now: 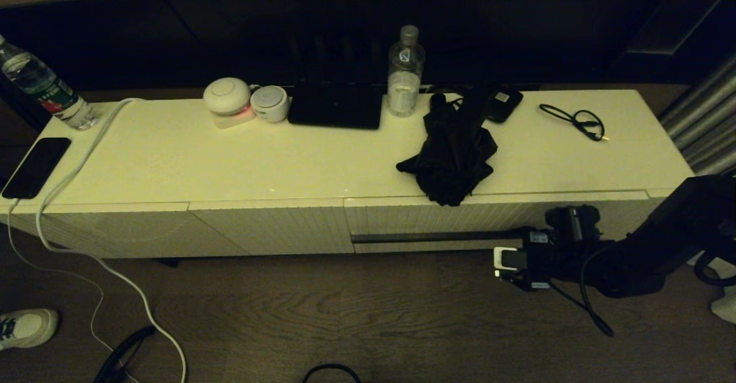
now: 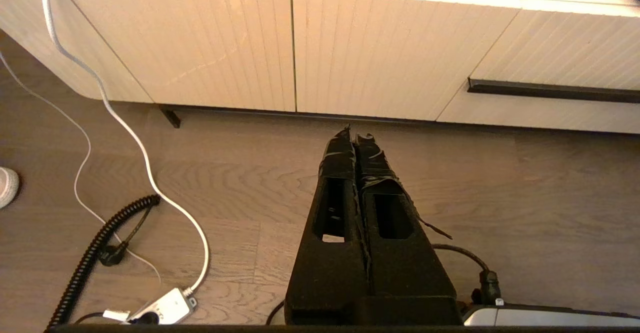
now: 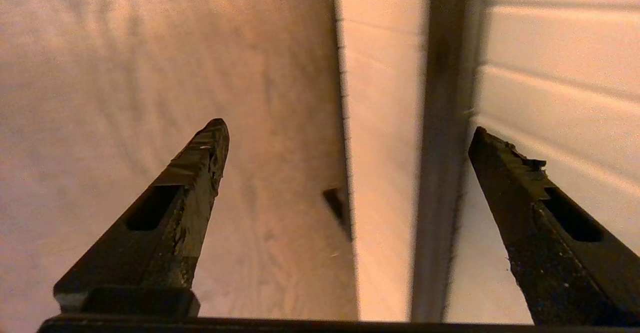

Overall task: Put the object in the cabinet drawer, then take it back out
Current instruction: Open the drawer

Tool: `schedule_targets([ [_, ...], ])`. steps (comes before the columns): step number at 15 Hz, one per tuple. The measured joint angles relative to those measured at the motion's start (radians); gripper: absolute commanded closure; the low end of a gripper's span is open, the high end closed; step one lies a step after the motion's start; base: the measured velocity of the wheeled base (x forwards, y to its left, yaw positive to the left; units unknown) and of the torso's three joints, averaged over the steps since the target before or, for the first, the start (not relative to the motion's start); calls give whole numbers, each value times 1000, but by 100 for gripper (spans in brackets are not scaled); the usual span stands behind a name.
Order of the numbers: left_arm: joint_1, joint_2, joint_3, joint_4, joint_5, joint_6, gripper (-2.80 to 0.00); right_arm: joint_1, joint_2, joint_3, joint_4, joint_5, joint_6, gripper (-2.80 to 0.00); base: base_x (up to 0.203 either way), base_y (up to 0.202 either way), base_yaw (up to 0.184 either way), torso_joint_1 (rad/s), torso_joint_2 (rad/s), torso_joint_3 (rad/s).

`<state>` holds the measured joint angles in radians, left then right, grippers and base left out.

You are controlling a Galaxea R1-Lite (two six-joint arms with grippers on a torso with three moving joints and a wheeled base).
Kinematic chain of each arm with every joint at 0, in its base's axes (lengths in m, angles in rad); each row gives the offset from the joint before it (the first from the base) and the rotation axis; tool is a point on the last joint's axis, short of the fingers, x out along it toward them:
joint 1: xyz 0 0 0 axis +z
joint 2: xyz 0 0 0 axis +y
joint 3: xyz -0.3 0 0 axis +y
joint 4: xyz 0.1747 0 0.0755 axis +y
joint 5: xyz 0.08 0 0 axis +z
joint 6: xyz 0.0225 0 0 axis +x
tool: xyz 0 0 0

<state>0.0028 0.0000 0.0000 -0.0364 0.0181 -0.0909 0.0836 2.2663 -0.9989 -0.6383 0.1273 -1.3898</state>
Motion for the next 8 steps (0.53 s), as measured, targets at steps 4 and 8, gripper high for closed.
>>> schedule_targets([
  [4,0,0,0,0,0,0,0,-10,22,-56,13,-1,0,-280,0,0,0,0,0,0],
  [8,0,0,0,0,0,0,0,-13,33,-74,12,-1,-2,-280,0,0,0,0,0,0],
])
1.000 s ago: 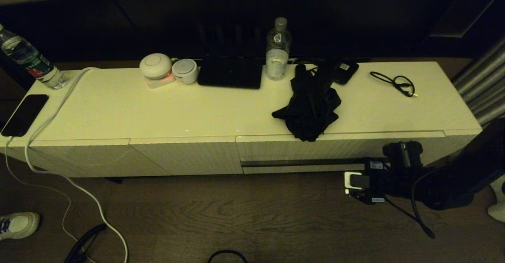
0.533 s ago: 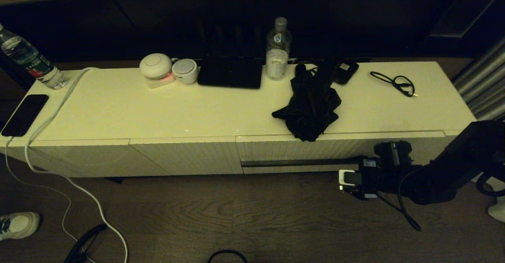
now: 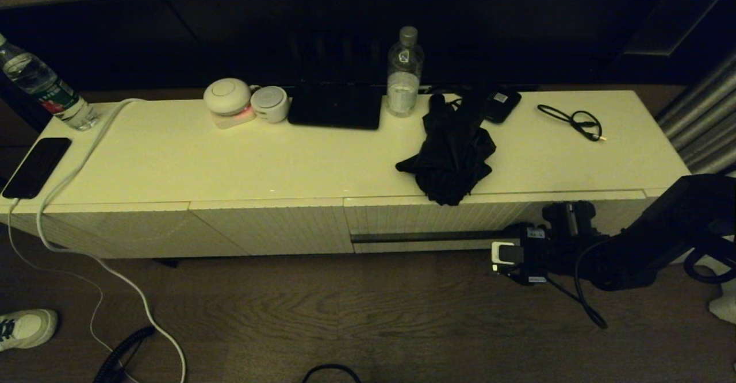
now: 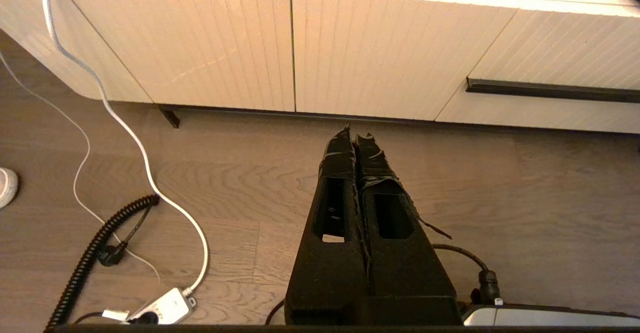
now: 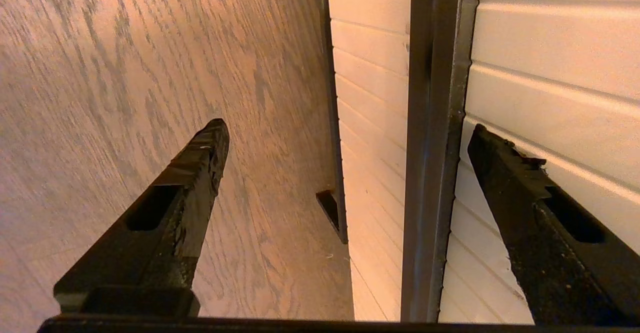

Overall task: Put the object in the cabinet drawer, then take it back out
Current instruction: Open the drawer

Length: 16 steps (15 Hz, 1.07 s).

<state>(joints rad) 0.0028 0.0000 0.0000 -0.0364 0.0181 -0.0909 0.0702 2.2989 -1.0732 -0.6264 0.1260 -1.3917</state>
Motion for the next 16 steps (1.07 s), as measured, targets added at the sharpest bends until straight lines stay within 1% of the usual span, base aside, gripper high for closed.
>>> schedule_targets([
  [5,0,0,0,0,0,0,0,0,16,15,-22,-1,0,-280,0,0,0,0,0,0],
  [13,0,0,0,0,0,0,0,0,18,47,-15,-3,1,-280,0,0,0,0,0,0],
  [16,0,0,0,0,0,0,0,1,10,81,-16,-2,0,-280,0,0,0,0,0,0],
])
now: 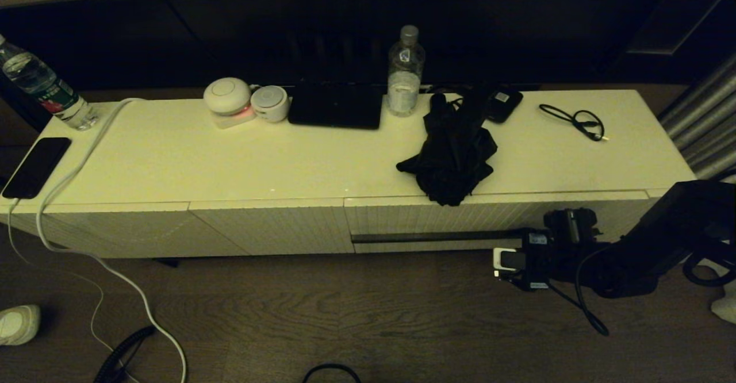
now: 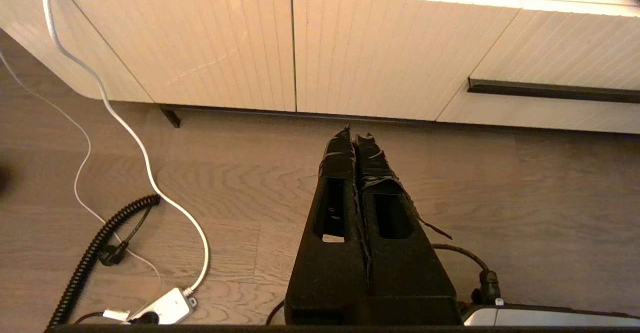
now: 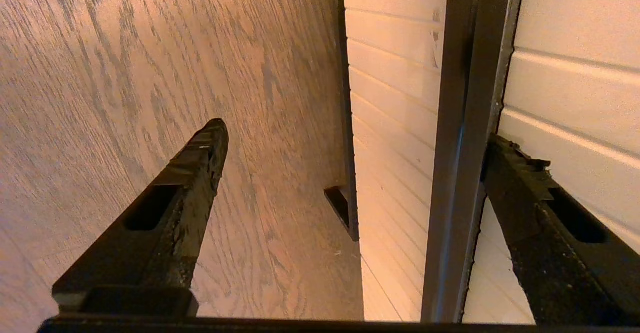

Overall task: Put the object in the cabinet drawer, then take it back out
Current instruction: Open the drawer

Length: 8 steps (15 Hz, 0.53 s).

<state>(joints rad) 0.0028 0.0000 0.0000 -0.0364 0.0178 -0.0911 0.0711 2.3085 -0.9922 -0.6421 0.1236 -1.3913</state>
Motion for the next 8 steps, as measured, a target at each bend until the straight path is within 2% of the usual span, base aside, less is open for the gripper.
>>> schedule_targets([
  [8,0,0,0,0,0,0,0,0,-30,110,-1,5,1,-280,0,0,0,0,0,0],
])
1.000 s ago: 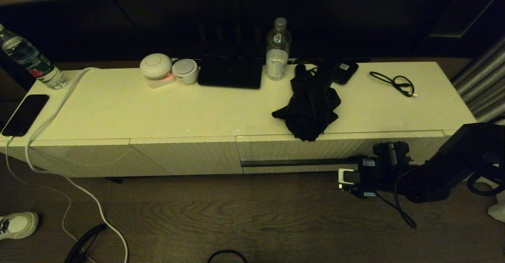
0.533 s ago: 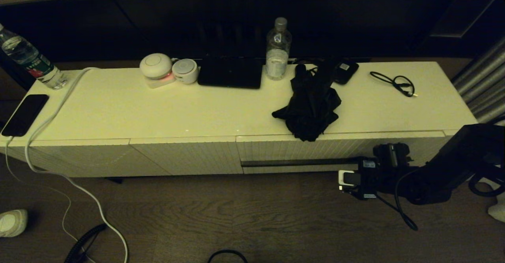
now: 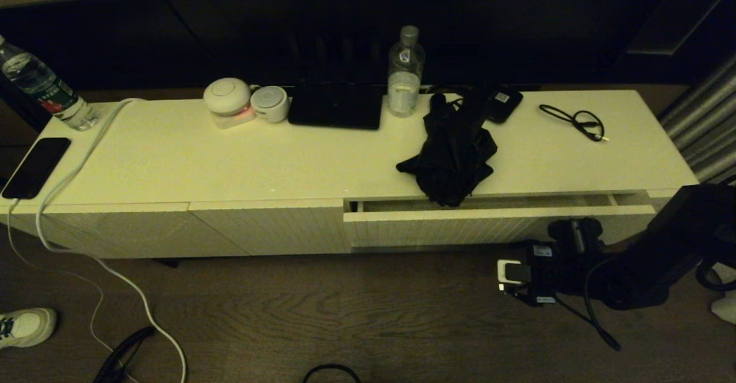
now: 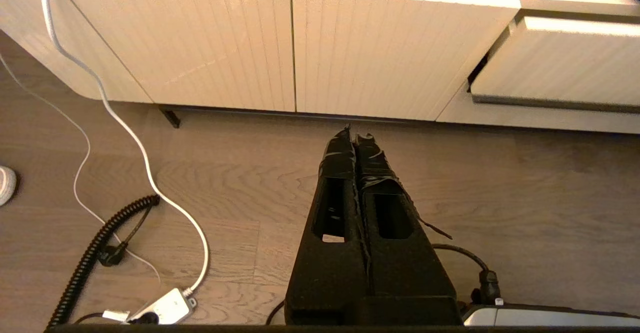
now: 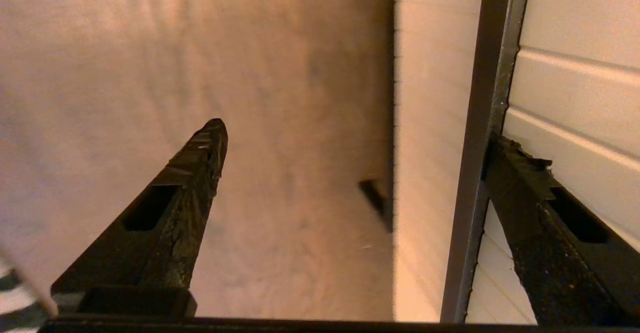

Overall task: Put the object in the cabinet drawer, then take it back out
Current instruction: Open the drawer

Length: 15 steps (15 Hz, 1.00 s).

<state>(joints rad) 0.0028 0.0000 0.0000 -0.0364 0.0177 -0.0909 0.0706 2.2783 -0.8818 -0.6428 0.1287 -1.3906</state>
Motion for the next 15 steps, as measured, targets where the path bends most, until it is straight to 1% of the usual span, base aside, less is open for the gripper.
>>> schedule_targets([
  [5,0,0,0,0,0,0,0,1,-59,137,9,1,2,-280,0,0,0,0,0,0],
  [7,0,0,0,0,0,0,0,1,-85,186,4,2,15,-280,0,0,0,0,0,0],
  [15,0,0,0,0,0,0,0,2,-232,354,-4,4,33,-280,0,0,0,0,0,0],
])
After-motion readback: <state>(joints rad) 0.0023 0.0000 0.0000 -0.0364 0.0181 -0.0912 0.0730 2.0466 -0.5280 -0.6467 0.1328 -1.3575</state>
